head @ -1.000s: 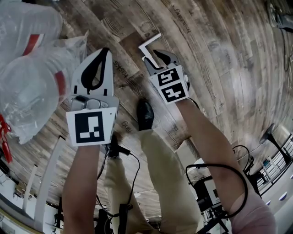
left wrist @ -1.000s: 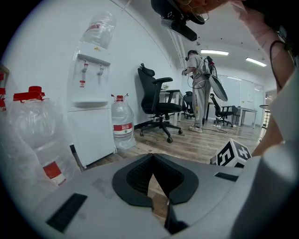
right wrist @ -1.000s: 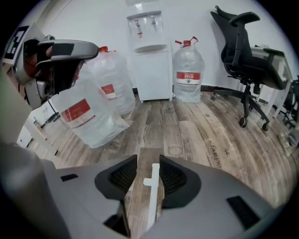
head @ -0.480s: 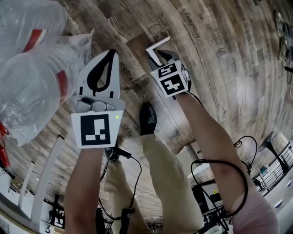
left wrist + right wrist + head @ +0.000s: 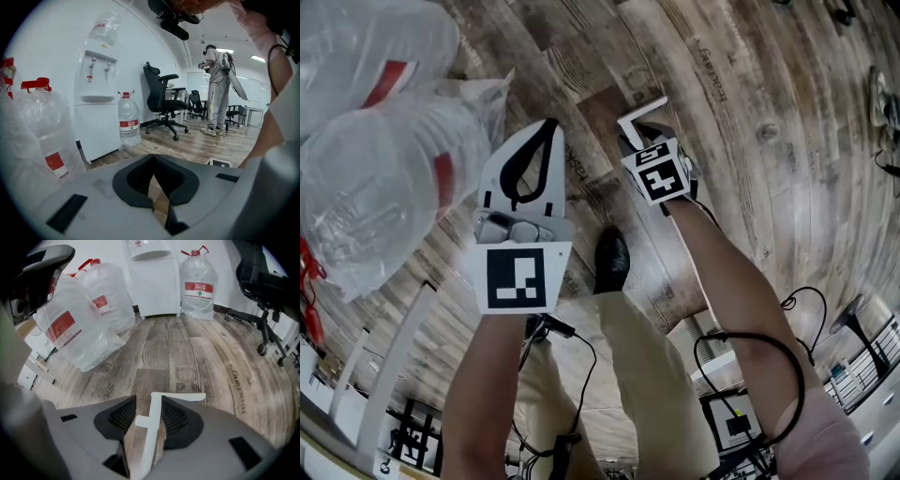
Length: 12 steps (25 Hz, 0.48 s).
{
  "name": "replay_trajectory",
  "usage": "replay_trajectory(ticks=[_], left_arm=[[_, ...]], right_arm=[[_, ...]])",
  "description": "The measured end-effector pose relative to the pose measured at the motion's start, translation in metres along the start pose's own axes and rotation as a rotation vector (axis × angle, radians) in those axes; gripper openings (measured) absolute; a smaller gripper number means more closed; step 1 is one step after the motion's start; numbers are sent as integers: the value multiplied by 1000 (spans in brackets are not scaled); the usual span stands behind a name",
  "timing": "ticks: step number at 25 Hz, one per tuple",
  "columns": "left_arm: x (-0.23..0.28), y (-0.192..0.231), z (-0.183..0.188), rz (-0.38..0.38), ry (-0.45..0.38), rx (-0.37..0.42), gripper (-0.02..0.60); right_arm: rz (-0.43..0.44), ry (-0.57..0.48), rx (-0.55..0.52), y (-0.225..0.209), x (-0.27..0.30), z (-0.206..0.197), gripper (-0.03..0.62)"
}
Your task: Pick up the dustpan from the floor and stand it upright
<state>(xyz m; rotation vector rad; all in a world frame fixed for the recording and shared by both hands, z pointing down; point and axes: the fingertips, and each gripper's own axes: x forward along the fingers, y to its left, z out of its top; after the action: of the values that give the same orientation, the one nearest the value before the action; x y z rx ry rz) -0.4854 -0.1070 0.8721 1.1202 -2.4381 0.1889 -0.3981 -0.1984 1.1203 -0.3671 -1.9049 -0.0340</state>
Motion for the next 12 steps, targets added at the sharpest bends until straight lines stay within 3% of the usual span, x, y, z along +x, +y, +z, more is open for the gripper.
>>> replay_trajectory(ticks=[7, 12], left_arm=[[2, 3, -14, 15, 10, -1, 9], [2, 6, -19, 27, 6, -5, 9]], right_arm=[[28, 50, -15, 2, 27, -14, 178], [4, 57, -7, -5, 40, -19, 176]])
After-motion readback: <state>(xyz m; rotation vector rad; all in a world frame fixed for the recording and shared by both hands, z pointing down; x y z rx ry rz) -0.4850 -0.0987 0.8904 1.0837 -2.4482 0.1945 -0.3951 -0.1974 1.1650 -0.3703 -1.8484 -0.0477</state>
